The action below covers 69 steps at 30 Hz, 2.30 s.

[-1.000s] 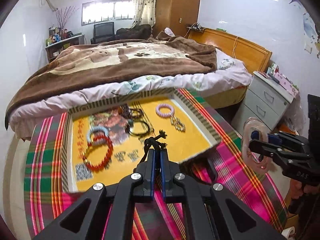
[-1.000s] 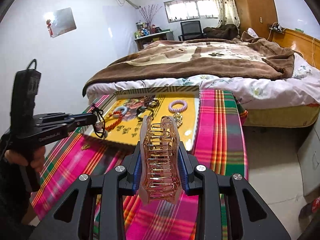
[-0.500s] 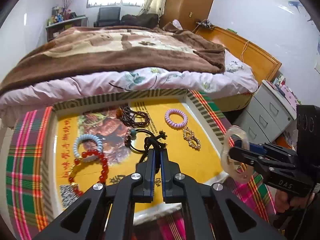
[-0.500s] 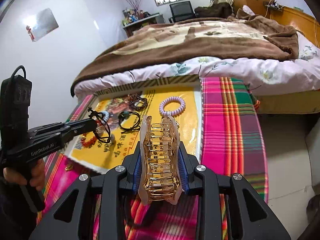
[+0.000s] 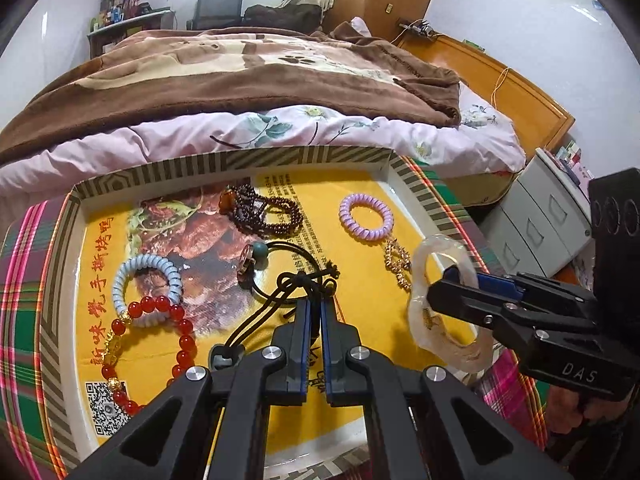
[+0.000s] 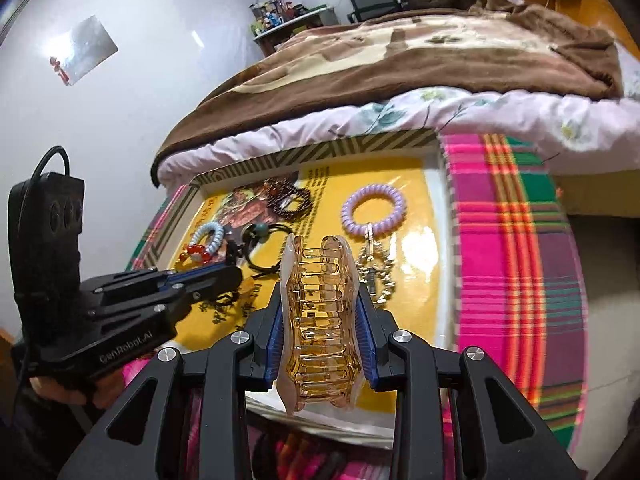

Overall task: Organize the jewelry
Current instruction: 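Lift and carry the claw clip and hair tie over the tray with both tools, then open both tools to drop the claw clip and hair tie into the tray, then grasp the black band on the cloth with the right tool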

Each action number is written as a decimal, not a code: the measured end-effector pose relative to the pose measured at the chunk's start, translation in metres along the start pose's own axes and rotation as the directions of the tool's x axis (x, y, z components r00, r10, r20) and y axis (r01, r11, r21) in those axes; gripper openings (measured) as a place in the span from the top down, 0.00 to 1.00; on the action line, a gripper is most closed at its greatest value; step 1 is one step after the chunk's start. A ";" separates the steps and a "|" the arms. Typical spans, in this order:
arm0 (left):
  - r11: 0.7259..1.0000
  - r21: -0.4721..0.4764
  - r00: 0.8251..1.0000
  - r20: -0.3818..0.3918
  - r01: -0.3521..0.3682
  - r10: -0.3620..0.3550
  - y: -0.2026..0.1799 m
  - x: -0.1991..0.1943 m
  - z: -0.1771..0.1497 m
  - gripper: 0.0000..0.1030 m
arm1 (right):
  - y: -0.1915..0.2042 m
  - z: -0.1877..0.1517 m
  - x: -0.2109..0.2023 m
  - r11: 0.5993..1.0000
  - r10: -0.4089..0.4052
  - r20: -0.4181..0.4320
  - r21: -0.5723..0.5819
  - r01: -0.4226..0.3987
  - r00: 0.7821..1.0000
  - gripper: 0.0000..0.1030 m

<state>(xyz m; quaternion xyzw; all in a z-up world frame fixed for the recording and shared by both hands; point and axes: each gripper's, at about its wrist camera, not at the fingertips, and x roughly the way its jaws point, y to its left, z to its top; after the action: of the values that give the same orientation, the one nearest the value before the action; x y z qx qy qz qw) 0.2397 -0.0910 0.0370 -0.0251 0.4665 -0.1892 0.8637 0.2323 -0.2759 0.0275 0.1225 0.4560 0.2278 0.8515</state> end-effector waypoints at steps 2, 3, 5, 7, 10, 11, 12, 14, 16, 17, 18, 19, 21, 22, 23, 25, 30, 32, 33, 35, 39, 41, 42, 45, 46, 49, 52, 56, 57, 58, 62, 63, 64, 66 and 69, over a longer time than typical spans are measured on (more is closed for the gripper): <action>1.000 0.003 1.000 -0.005 -0.005 0.005 -0.001 0.003 0.000 0.96 | 0.000 0.001 0.004 1.000 0.009 -0.010 0.000 -0.009 1.000 0.68; 1.000 0.004 1.000 -0.009 -0.006 0.006 -0.002 0.004 0.000 0.96 | 0.000 0.001 0.006 1.000 0.010 -0.016 0.001 -0.010 1.000 0.68; 1.000 0.005 1.000 -0.015 -0.008 0.008 -0.003 0.007 0.000 0.96 | -0.003 0.001 0.007 1.000 0.023 -0.017 0.004 -0.023 1.000 0.68; 1.000 0.012 1.000 -0.022 -0.003 0.004 -0.006 0.010 -0.001 0.96 | -0.005 0.002 0.007 1.000 0.023 -0.017 0.008 -0.023 1.000 0.68; 1.000 0.009 1.000 -0.031 -0.001 0.001 -0.008 0.013 -0.001 0.95 | -0.007 0.003 0.006 1.000 0.015 -0.011 0.003 -0.015 1.000 0.68; 1.000 0.012 1.000 -0.030 -0.003 0.003 -0.009 0.013 -0.002 0.95 | -0.009 0.003 0.006 1.000 0.019 -0.012 0.006 -0.019 1.000 0.68; 1.000 0.017 1.000 -0.029 -0.006 0.006 -0.010 0.013 -0.002 0.95 | -0.009 0.003 0.006 1.000 0.017 -0.012 0.006 -0.017 1.000 0.68; 1.000 0.018 0.999 -0.036 -0.002 0.002 -0.012 0.015 -0.002 0.95 | -0.009 0.003 0.006 1.000 -0.001 -0.012 -0.003 0.001 1.000 0.68; 1.000 0.016 0.999 -0.040 -0.004 0.005 -0.012 0.016 -0.002 0.95 | -0.009 0.004 0.005 1.000 -0.008 -0.010 -0.012 0.008 1.000 0.68; 1.000 0.017 0.999 -0.040 -0.005 0.005 -0.011 0.016 -0.002 0.94 | -0.008 0.003 0.005 1.000 -0.012 -0.011 -0.021 0.012 1.000 0.68; 1.000 0.018 0.999 -0.039 -0.005 0.006 -0.012 0.016 -0.002 0.92 | -0.008 0.004 0.005 0.999 -0.019 -0.011 -0.028 0.019 1.000 0.68; 1.000 0.018 0.999 -0.041 -0.005 0.006 -0.013 0.016 -0.002 0.91 | -0.006 0.004 0.004 0.999 -0.032 -0.011 -0.041 0.032 0.999 0.68; 1.000 0.015 0.999 -0.040 -0.002 0.003 -0.012 0.016 -0.003 0.77 | -0.004 0.003 0.004 0.996 -0.056 -0.010 -0.064 0.055 0.998 0.68; 1.000 0.014 0.999 -0.039 -0.005 0.006 -0.013 0.015 -0.003 0.73 | -0.003 0.003 0.003 0.995 -0.066 -0.008 -0.074 0.065 0.998 0.67; 1.000 0.016 0.999 -0.036 -0.008 0.008 -0.014 0.014 -0.003 0.65 | -0.003 0.003 0.002 0.994 -0.072 -0.005 -0.079 0.071 0.997 0.63; 1.000 0.021 1.000 -0.029 0.000 0.001 -0.016 0.012 -0.004 0.60 | -0.003 0.003 0.001 0.992 -0.092 -0.002 -0.089 0.092 0.996 0.55; 1.000 0.022 1.000 -0.028 0.007 -0.006 -0.018 0.010 -0.004 0.58 | -0.001 0.002 0.000 0.989 -0.104 0.005 -0.105 0.103 0.995 0.55; 1.000 0.018 1.000 -0.028 0.006 -0.005 -0.017 0.008 -0.004 0.54 | -0.001 0.001 -0.002 0.989 -0.106 0.008 -0.105 0.107 0.994 0.54; 1.000 0.017 1.000 -0.025 0.009 -0.008 -0.017 0.007 -0.005 0.51 | -0.002 0.001 -0.003 0.989 -0.105 0.011 -0.107 0.105 0.994 0.54; 1.000 0.013 1.000 -0.024 0.006 -0.006 -0.017 0.004 -0.007 0.46 | -0.001 -0.001 -0.006 0.988 -0.107 0.017 -0.106 0.108 0.994 0.54; 1.000 0.010 1.000 -0.004 0.013 -0.013 -0.016 -0.007 -0.009 0.37 | 0.000 -0.003 -0.013 0.989 -0.108 0.032 -0.100 0.111 0.994 0.51; 1.000 0.009 1.000 0.003 0.006 -0.006 -0.016 -0.014 -0.011 0.37 | 0.002 -0.004 -0.017 0.990 -0.102 0.042 -0.097 0.105 0.994 0.49; 1.000 0.010 1.000 0.007 0.006 -0.006 -0.016 -0.017 -0.012 0.36 | 0.003 -0.004 -0.020 0.990 -0.100 0.047 -0.096 0.104 0.994 0.49; 1.000 0.015 1.000 0.031 -0.006 0.006 -0.016 -0.031 -0.016 0.32 | 0.005 -0.007 -0.028 0.991 -0.098 0.071 -0.088 0.104 0.993 0.49; 1.000 0.015 0.999 0.035 -0.009 0.009 -0.016 -0.034 -0.016 0.32 | 0.006 -0.008 -0.031 0.992 -0.092 0.078 -0.085 0.098 0.993 0.49; 1.000 0.012 0.999 0.050 -0.010 0.009 -0.016 -0.046 -0.020 0.31 | 0.011 -0.011 -0.037 0.991 -0.093 0.089 -0.086 0.100 0.992 0.49; 1.000 0.008 0.998 0.061 -0.020 0.019 -0.017 -0.055 -0.024 0.31 | 0.015 -0.014 -0.042 0.991 -0.093 0.095 -0.085 0.101 0.991 0.49; 1.000 -0.003 0.997 0.072 -0.024 0.024 -0.014 -0.068 -0.030 0.31 | 0.018 -0.019 -0.051 0.992 -0.095 0.114 -0.076 0.104 0.989 0.48; 1.000 -0.002 0.996 0.078 -0.031 0.031 -0.014 -0.072 -0.033 0.31 | 0.019 -0.021 -0.054 0.992 -0.093 0.122 -0.073 0.102 0.988 0.48; 0.999 -0.002 0.996 0.082 -0.033 0.033 -0.014 -0.075 -0.035 0.31 | 0.019 -0.023 -0.057 0.992 -0.092 0.128 -0.071 0.102 0.987 0.48; 0.999 -0.011 0.994 0.093 -0.050 0.051 -0.011 -0.089 -0.046 0.29 | 0.022 -0.032 -0.070 0.994 -0.092 0.155 -0.051 0.101 0.984 0.48; 0.998 -0.011 0.994 0.096 -0.056 0.057 -0.010 -0.091 -0.048 0.27 | 0.023 -0.035 -0.073 0.994 -0.091 0.162 -0.046 0.100 0.982 0.48; 0.998 -0.016 0.993 0.101 -0.062 0.063 -0.009 -0.095 -0.052 0.26 | 0.023 -0.039 -0.076 0.994 -0.091 0.168 -0.041 0.099 0.982 0.48; 0.998 -0.027 0.992 0.111 -0.059 0.061 -0.006 -0.103 -0.059 0.25 | 0.025 -0.045 -0.081 0.993 -0.103 0.175 -0.034 0.111 0.979 0.48; 0.997 -0.038 0.989 0.125 -0.070 0.074 0.000 -0.114 -0.073 0.23 | 0.027 -0.058 -0.089 0.992 -0.115 0.192 -0.028 0.123 0.975 0.48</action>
<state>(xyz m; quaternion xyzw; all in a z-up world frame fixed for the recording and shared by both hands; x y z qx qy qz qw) 0.1244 -0.0415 0.0868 -0.0343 0.4147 -0.1481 0.8971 0.1336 -0.2972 0.0705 0.0994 0.3746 0.1726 0.9055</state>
